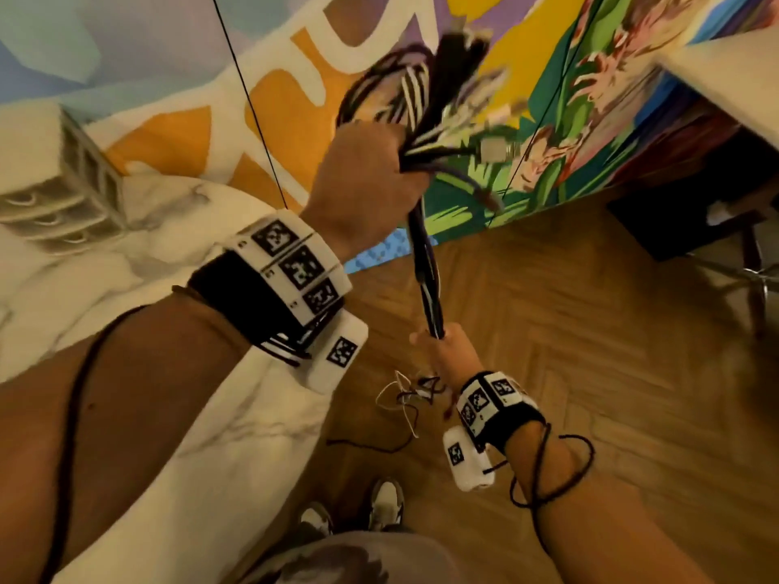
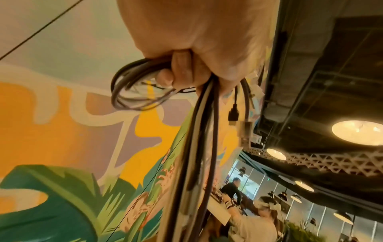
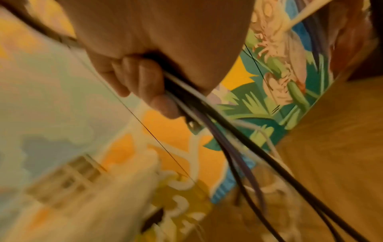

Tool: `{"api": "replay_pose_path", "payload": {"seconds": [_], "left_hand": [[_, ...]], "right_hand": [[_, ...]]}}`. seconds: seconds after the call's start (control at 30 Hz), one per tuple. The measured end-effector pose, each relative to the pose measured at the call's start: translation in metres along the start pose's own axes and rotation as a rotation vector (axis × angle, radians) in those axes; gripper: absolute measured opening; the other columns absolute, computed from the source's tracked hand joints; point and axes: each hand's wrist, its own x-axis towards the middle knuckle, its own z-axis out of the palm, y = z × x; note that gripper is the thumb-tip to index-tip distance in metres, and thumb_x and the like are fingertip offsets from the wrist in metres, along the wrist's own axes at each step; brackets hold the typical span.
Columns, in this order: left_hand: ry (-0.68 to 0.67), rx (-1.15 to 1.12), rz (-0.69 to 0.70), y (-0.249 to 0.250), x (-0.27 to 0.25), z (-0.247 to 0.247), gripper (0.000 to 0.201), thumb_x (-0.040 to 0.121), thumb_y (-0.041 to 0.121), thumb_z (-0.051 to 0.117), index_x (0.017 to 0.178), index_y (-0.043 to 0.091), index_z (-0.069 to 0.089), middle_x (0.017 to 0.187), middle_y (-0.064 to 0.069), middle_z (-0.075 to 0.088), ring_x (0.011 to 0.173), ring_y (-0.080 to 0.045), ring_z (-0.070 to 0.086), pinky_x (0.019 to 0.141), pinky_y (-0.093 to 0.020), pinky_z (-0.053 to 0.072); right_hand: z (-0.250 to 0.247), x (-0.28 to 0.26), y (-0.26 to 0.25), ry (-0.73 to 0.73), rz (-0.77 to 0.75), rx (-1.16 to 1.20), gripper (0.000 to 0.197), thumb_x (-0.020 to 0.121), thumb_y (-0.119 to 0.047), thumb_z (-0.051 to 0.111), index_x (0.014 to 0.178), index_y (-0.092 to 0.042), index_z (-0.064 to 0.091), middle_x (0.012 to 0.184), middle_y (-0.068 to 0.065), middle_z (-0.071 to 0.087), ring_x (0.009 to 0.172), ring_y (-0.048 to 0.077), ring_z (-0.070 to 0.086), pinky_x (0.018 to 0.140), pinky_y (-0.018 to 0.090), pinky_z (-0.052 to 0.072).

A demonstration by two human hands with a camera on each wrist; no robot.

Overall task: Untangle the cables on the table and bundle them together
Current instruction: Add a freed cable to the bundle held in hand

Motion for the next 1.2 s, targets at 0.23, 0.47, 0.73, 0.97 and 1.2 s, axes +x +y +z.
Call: {"api": "replay_pose_path", "payload": {"seconds": [0.23, 0.47, 0.73, 0.97, 1.2], "left_hand": [[0.062, 0.103, 0.087, 0.011, 0.005, -0.011, 0.029, 0.083, 0.028, 0.055, 0.075, 0.001, 0.062, 0.063, -0.008, 0.055, 0.056, -0.024, 0.049, 0.050, -0.033, 0.028], [0.210, 0.027, 0.091, 0.012, 0.032, -0.038, 0.018, 0.085, 0.027, 0.054, 0.072, 0.016, 0.058, 0.057, 0.009, 0.043, 0.059, -0.009, 0.038, 0.047, -0.010, 0.024], [0.257, -0.015, 0.101, 0.007, 0.039, -0.042, 0.022, 0.088, 0.028, 0.057, 0.090, 0.009, 0.070, 0.062, 0.025, 0.041, 0.055, 0.011, 0.048, 0.054, -0.002, 0.028], [0.280, -0.058, 0.110, 0.006, 0.041, -0.045, 0.019, 0.088, 0.025, 0.058, 0.093, 0.012, 0.070, 0.068, 0.017, 0.050, 0.063, 0.004, 0.046, 0.056, -0.002, 0.030], [0.154, -0.195, 0.003, -0.011, 0.019, -0.011, 0.011, 0.088, 0.018, 0.061, 0.093, 0.010, 0.067, 0.067, 0.020, 0.050, 0.054, 0.002, 0.047, 0.051, -0.008, 0.032]], "right_hand": [[0.003, 0.025, 0.042, -0.029, 0.222, -0.125, 0.032, 0.091, -0.016, 0.056, 0.061, -0.015, 0.044, 0.052, 0.001, 0.046, 0.046, 0.015, 0.046, 0.045, 0.023, 0.042], [0.002, 0.026, 0.073, 0.060, 0.364, -0.127, 0.032, 0.091, -0.022, 0.057, 0.063, -0.013, 0.046, 0.051, 0.003, 0.047, 0.039, 0.016, 0.045, 0.044, 0.025, 0.037], [0.001, 0.031, 0.088, 0.076, 0.349, -0.231, 0.030, 0.092, -0.043, 0.054, 0.084, -0.015, 0.059, 0.073, 0.012, 0.066, 0.056, 0.020, 0.056, 0.048, 0.027, 0.040], [-0.018, 0.043, 0.085, 0.020, 0.327, -0.659, 0.042, 0.096, -0.048, 0.042, 0.093, -0.009, 0.060, 0.064, 0.001, 0.053, 0.053, 0.014, 0.049, 0.044, 0.025, 0.033], [-0.028, 0.051, 0.073, -0.078, 0.264, -0.749, 0.057, 0.078, -0.036, 0.072, 0.125, -0.015, 0.049, 0.125, 0.009, 0.053, 0.112, 0.027, 0.053, 0.089, 0.034, 0.048]]}}
